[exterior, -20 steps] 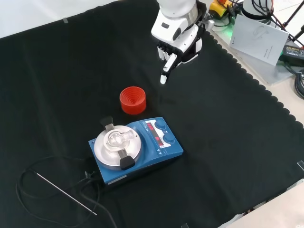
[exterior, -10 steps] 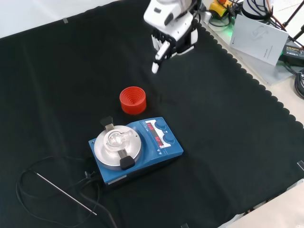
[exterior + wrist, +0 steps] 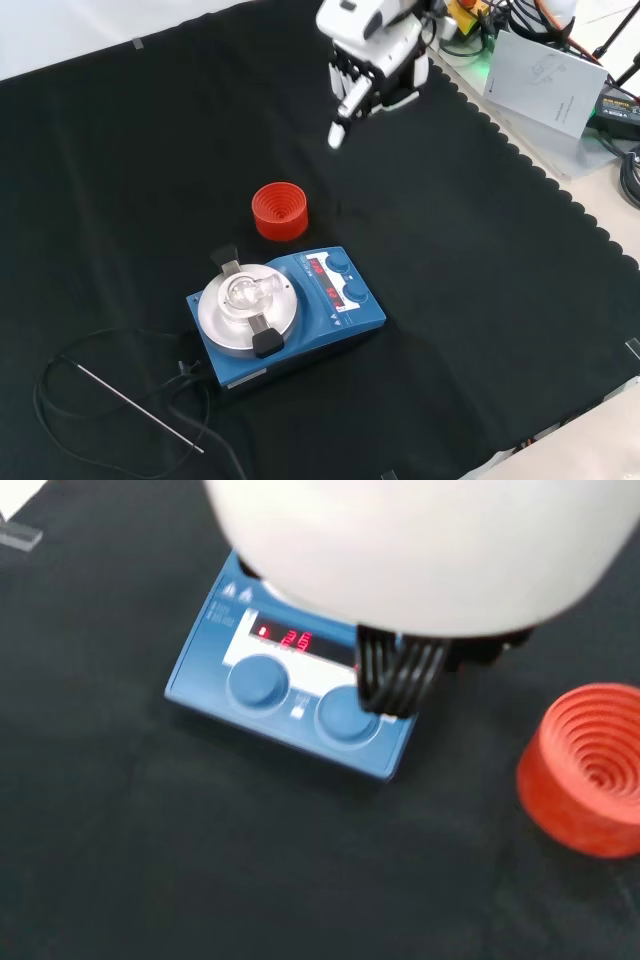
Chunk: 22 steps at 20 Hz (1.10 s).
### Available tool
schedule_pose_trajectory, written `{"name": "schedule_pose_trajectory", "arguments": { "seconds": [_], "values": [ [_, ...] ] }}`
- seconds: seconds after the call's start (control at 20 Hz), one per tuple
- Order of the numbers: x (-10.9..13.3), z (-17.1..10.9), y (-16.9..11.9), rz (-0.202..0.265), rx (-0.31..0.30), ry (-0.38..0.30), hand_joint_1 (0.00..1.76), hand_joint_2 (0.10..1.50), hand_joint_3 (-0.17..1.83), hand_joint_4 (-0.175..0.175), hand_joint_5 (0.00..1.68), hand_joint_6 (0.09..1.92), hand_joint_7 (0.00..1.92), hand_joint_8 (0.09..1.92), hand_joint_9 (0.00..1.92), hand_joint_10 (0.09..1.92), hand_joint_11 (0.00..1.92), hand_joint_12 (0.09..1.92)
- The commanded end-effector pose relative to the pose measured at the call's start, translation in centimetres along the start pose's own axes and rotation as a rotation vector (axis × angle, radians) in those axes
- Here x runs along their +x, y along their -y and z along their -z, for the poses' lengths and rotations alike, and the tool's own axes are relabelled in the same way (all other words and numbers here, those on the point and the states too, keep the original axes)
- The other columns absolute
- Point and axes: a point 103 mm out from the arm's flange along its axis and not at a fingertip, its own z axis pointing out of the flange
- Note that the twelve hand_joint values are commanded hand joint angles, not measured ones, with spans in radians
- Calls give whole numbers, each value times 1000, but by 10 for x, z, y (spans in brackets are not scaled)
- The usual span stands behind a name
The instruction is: Turn on the heater.
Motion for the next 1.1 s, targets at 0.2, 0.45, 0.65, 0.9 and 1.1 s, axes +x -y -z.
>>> {"name": "schedule_pose_trajectory", "arguments": {
  "seconds": [0.2,0.45,0.65,0.9,1.1],
  "values": [
    [2,-66,-3,40,10,-54,1467,302,1500,-48,220,376,1234,1362,1487,1056,1321,1083],
    [-2,-75,-1,61,4,-85,1466,302,1499,-51,234,376,1234,1359,1485,1055,1317,1082],
    [-3,-80,-4,74,11,-93,1466,302,1499,-51,240,375,1234,1359,1487,1056,1318,1083],
    [-10,-79,-12,44,32,-128,1466,301,1500,-51,250,374,1236,1358,1491,1057,1324,1085],
    [-12,-70,-21,13,36,-130,1467,299,1503,-51,255,373,1237,1358,1496,1057,1327,1085]
  ]
}}
